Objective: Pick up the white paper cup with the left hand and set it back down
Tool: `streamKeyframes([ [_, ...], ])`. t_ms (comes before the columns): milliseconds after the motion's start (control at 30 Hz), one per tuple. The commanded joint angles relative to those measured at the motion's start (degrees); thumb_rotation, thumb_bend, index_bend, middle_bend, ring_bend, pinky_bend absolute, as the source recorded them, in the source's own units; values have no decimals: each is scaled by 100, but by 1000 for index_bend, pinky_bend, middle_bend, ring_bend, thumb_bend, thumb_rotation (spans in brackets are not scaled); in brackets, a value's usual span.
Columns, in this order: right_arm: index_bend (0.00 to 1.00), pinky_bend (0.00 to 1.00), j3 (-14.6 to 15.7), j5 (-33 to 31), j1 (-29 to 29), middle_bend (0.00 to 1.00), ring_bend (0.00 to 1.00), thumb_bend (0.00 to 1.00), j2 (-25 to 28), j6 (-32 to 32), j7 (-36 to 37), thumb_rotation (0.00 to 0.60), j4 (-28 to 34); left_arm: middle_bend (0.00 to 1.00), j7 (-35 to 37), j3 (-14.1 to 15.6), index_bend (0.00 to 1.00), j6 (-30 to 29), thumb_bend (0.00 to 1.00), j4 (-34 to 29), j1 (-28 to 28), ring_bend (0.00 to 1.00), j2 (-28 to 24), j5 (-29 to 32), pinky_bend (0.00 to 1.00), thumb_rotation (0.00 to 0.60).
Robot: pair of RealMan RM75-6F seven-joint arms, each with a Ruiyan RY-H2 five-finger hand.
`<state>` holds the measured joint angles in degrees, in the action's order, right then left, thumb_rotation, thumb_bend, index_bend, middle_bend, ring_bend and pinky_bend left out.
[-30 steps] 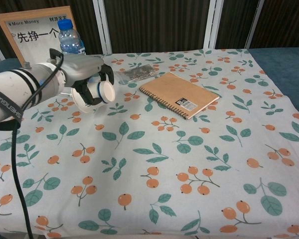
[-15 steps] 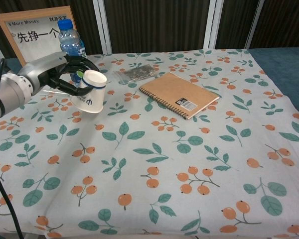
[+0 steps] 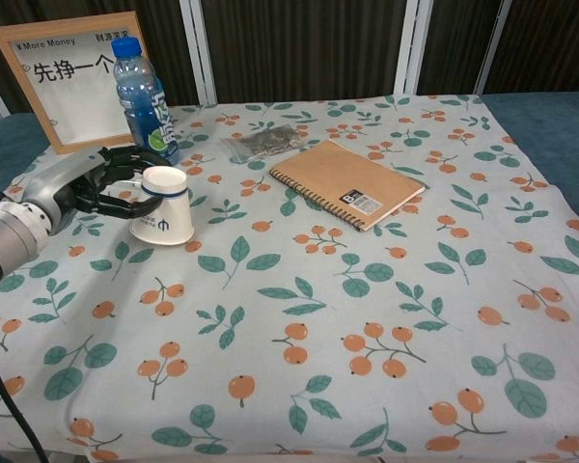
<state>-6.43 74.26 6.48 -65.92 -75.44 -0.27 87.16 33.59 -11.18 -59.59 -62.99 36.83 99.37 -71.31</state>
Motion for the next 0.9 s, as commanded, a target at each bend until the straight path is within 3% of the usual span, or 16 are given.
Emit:
streamKeyframes([
  [33, 0, 0, 16, 9, 3, 0, 0, 69, -30, 8, -18, 600, -34, 322, 120, 32, 384, 73, 390, 33, -27, 34, 6, -103, 10, 600],
  [267, 0, 0, 23, 60, 11, 0, 0, 69, -63, -20, -7, 600, -63, 38, 368, 179, 109, 261, 373, 10, -54, 0, -139, -389, 14, 600],
  [433, 0, 0, 10, 85, -4, 0, 0, 69, -36, -78, 15, 600, -42, 0, 317, 137, 1, -212, 363, -338, -142, 0, -331, -705, 18, 600],
  [533, 0, 0, 5, 118, -12, 0, 0, 69, -5, -120, 17, 600, -7, 0, -175, 137, 0, -666, 361, -1001, -238, 0, -735, -989, 13, 600],
  [633, 0, 0, -7, 153, -27, 0, 0, 69, 32, -188, 26, 600, 46, 0, -1341, 206, 3, -1040, 368, -2057, -438, 0, -1453, -1142, 5, 600],
  [767, 0, 0, 72, 454, -38, 0, 0, 69, 146, -333, -21, 600, 7, 0, -3934, 562, 23, -1553, 386, -3411, -915, 0, -2709, -1300, 0, 600],
  [900, 0, 0, 177, 886, -69, 0, 0, 70, 228, -575, 114, 600, -128, 0, -5791, 953, 48, -2185, 386, -4054, -1581, 0, -3374, -1133, 0, 600],
])
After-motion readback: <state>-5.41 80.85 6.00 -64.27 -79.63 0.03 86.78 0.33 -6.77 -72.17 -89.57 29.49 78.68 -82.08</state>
